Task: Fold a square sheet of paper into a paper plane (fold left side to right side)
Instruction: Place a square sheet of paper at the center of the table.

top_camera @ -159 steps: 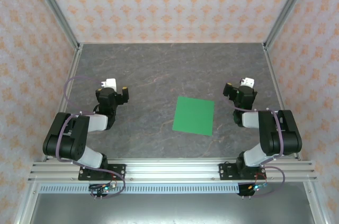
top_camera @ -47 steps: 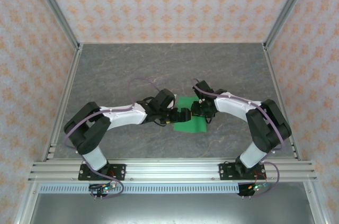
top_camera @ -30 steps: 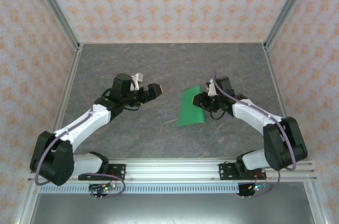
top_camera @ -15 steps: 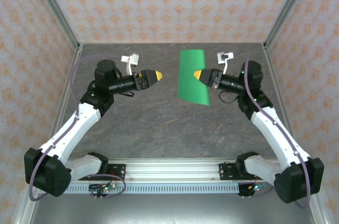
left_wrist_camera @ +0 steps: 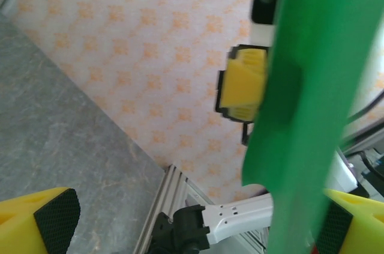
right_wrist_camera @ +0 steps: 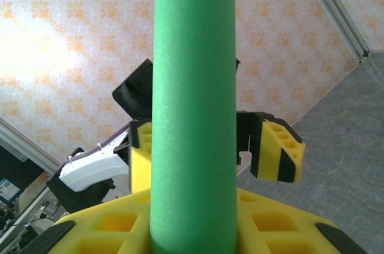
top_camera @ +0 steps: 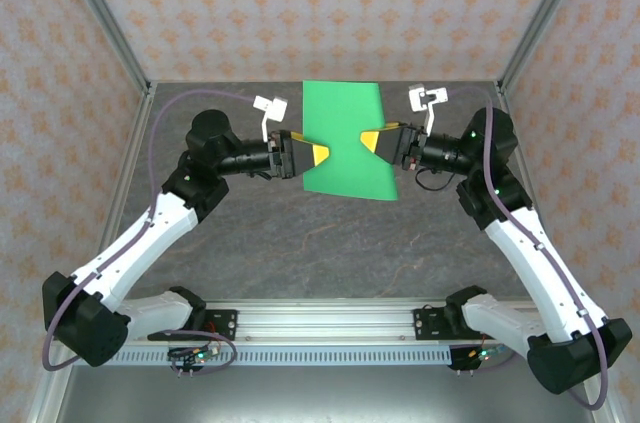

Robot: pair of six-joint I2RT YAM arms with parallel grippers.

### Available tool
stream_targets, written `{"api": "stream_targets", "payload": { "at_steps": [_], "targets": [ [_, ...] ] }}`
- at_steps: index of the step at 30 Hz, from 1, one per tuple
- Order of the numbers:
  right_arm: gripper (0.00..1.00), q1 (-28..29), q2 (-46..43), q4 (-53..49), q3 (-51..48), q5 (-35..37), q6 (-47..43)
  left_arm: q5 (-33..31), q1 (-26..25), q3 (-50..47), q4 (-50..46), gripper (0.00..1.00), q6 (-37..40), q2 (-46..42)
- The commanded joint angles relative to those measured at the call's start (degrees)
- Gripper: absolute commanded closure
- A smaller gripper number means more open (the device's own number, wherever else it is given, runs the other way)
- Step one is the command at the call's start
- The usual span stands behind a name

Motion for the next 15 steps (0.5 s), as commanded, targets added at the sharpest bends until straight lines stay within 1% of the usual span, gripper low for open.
{"api": "stream_targets", "payload": {
  "at_steps": [1,2,4,6,8,10,11,13,15],
  "targets": [
    [0.68,0.4,-0.5,-0.7,1.7,-0.6,-2.1,1.1,-0.7,2.1,4.1,0.04,1.4,-0.4],
    [0.68,0.4,-0.6,-1.9,1.7,0.0,-3.0,1.1,-0.8,2.1,4.1,0.09,1.4,-0.4],
    [0.68,0.4,-0.9,-4.0,1.6,1.4,-4.5,1.0,-1.0,2.0,4.1,0.2,1.4,-0.5],
    [0.67,0.4,-1.1,-5.6,1.4,2.9,-5.7,0.6,-1.1,1.8,3.6,0.39,1.5,-0.7],
    [0.66,0.4,-1.1,-7.9,1.5,4.1,-7.2,0.0,-1.1,1.4,3.0,0.61,1.9,-0.7],
    [0.63,0.3,-1.1,-11.2,1.8,6.1,-9.1,-0.8,-1.1,1.3,1.2,0.76,3.1,-0.6],
    [0.62,0.3,-1.3,-12.9,1.9,7.2,-10.3,-1.2,-1.1,1.1,0.1,0.81,3.8,-0.6],
    [0.57,0.1,-1.4,-15.6,1.8,10.4,-12.0,-2.3,-1.2,0.2,-1.6,0.86,4.9,-0.4],
    [0.51,-0.1,-1.4,-18.0,1.6,13.5,-13.3,-3.1,-1.1,-1.1,-2.2,0.94,5.1,-0.2]
  ]
}}
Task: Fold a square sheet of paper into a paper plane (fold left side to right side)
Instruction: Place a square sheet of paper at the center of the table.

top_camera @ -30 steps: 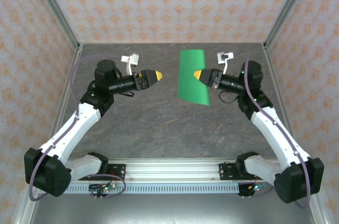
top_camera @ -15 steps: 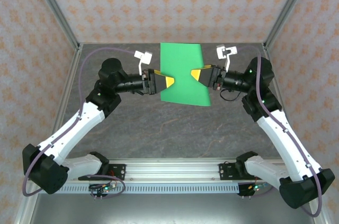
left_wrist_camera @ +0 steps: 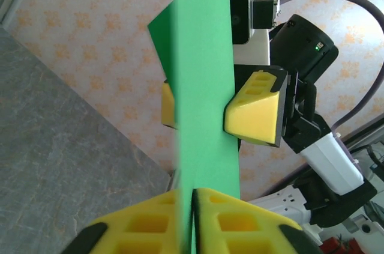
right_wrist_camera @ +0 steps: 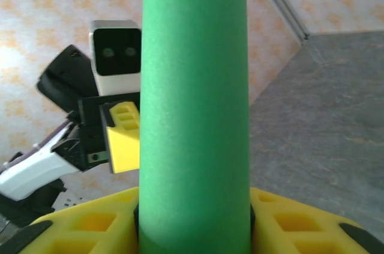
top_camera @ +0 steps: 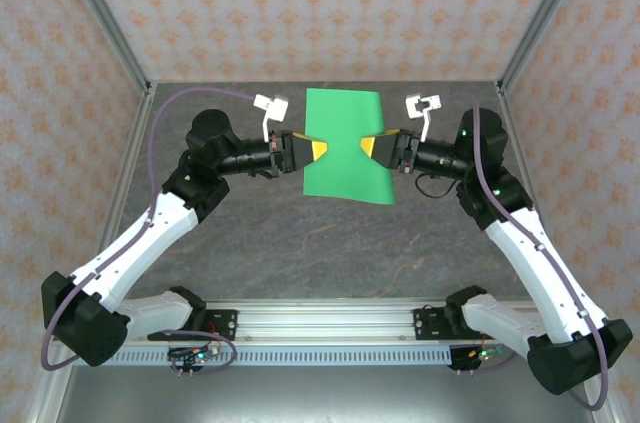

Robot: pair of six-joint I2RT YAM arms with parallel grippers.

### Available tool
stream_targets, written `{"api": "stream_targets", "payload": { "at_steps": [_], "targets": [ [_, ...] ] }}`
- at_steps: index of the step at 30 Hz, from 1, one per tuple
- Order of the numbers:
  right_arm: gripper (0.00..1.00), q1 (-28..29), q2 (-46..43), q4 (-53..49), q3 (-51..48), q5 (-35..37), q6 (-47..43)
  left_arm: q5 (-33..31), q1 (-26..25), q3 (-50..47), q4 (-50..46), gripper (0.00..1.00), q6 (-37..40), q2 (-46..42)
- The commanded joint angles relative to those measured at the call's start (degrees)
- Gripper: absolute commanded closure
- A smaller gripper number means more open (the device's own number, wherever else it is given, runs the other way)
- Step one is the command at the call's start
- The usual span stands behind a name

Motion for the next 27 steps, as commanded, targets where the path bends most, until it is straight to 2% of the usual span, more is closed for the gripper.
{"api": "stream_targets", "payload": {
  "at_steps": [1,8,10,15,19,23,27],
  "targets": [
    [0.48,-0.2,-1.1,-6.3,1.6,7.6,-5.1,-2.4,-0.3,-2.2,-2.3,0.97,2.1,-0.1],
    [0.18,-0.3,-0.6,-14.4,-1.2,25.5,-10.4,-11.8,-0.3,-8.6,-7.7,1.0,3.0,4.0],
    [0.15,-0.3,0.0,-13.8,-3.2,27.7,-10.1,-14.7,-0.4,-9.9,-8.1,1.0,2.4,6.6],
    [0.14,0.4,4.5,-10.9,-7.9,29.2,-7.4,-21.1,0.0,-8.8,-11.4,1.0,3.0,16.3],
    [0.21,0.5,9.1,-6.9,-11.1,28.9,-3.5,-25.1,0.2,-6.0,-15.0,1.0,5.9,24.1],
    [0.37,0.6,15.3,-3.1,-13.6,27.5,1.3,-29.5,0.3,-0.9,-23.9,1.0,11.2,29.9],
    [0.52,1.2,21.4,1.7,-15.4,24.9,5.6,-30.0,0.3,1.6,-27.3,1.0,13.7,32.9]
  ]
}}
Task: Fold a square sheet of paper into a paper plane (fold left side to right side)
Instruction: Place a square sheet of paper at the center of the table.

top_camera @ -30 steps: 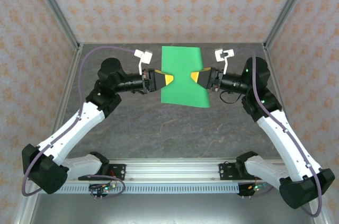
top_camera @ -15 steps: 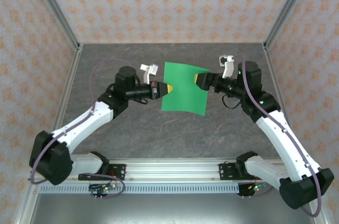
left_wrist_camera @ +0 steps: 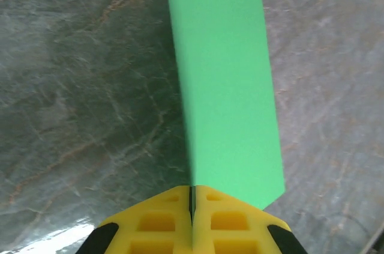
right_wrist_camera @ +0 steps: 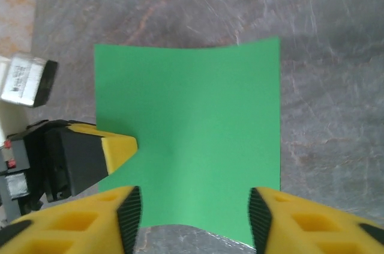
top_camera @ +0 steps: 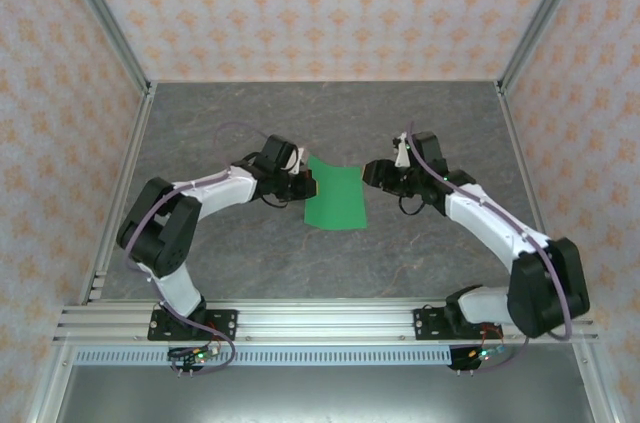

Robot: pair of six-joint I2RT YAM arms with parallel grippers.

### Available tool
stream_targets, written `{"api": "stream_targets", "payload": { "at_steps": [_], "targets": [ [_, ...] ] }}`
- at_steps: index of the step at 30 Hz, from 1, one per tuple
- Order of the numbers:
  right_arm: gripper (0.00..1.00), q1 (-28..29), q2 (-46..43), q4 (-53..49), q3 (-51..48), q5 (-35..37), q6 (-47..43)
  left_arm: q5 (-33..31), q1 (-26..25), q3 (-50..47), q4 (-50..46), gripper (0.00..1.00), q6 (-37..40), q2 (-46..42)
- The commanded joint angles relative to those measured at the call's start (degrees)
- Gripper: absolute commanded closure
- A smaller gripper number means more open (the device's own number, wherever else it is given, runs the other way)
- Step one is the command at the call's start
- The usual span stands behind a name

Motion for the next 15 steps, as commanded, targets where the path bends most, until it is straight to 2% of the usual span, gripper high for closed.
{"api": "stream_targets", "payload": {
  "at_steps": [1,5,9,15],
  "targets": [
    [0.56,0.9,4.1,7.3,-1.7,-1.9,5.4,-3.4,0.2,3.1,-6.0,1.0,4.6,0.6],
    [0.64,1.4,10.6,11.3,-2.2,-2.6,8.5,-3.5,0.2,4.0,-7.1,1.0,4.9,0.9],
    [0.69,1.8,16.8,10.7,-0.1,-3.4,9.2,-2.9,0.3,4.7,-7.5,0.99,5.0,1.2],
    [0.71,2.2,22.6,6.3,2.1,-1.5,8.4,1.0,0.3,5.0,-4.9,0.84,2.4,2.0]
  ]
}}
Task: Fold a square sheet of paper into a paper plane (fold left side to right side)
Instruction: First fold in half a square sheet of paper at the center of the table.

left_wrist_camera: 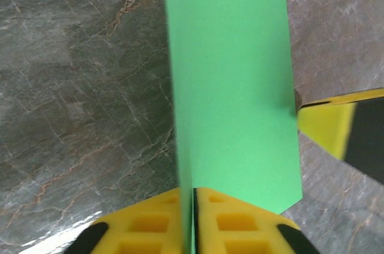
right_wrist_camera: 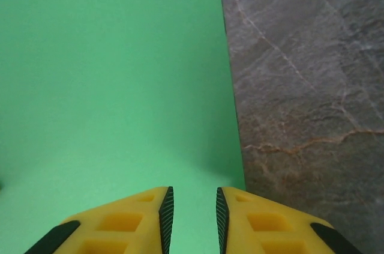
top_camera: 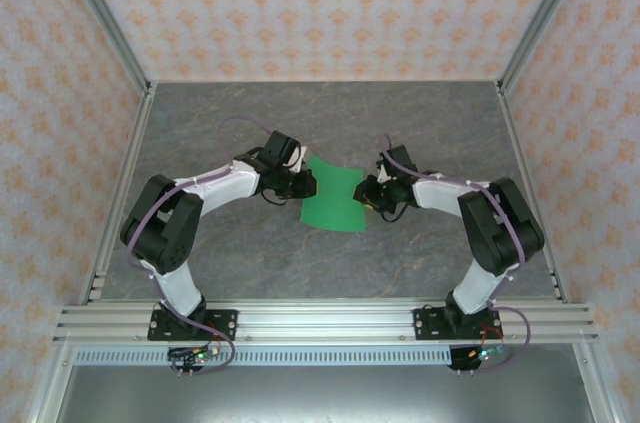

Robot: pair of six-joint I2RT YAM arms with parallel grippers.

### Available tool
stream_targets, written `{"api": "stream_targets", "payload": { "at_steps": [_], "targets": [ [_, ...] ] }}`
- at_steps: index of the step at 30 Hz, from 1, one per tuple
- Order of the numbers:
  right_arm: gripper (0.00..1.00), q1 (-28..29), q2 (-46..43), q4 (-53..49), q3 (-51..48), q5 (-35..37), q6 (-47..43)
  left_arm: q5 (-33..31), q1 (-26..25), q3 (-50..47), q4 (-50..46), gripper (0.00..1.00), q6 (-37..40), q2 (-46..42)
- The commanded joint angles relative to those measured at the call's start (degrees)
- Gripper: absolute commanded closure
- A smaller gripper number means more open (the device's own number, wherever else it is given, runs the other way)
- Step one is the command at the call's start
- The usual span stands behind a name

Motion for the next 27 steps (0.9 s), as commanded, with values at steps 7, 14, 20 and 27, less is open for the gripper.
{"api": "stream_targets", "payload": {
  "at_steps": [7,14,20,27],
  "targets": [
    [0.71,0.5,3.4,-6.0,2.4,3.9,-1.3,9.8,-0.4,1.0,10.0,0.66,-8.1,2.1],
    [0.71,0.5,3.6,-7.2,2.4,5.0,-2.6,13.3,-2.7,3.4,15.8,0.5,-12.6,6.2],
    [0.66,-0.7,-0.8,-1.5,0.4,2.0,-1.4,13.4,-3.4,4.5,16.7,0.46,-13.3,8.4],
    [0.46,-6.4,-8.5,4.6,-2.6,-4.5,0.0,13.3,-3.4,4.5,16.4,0.46,-13.2,10.0]
  ]
}}
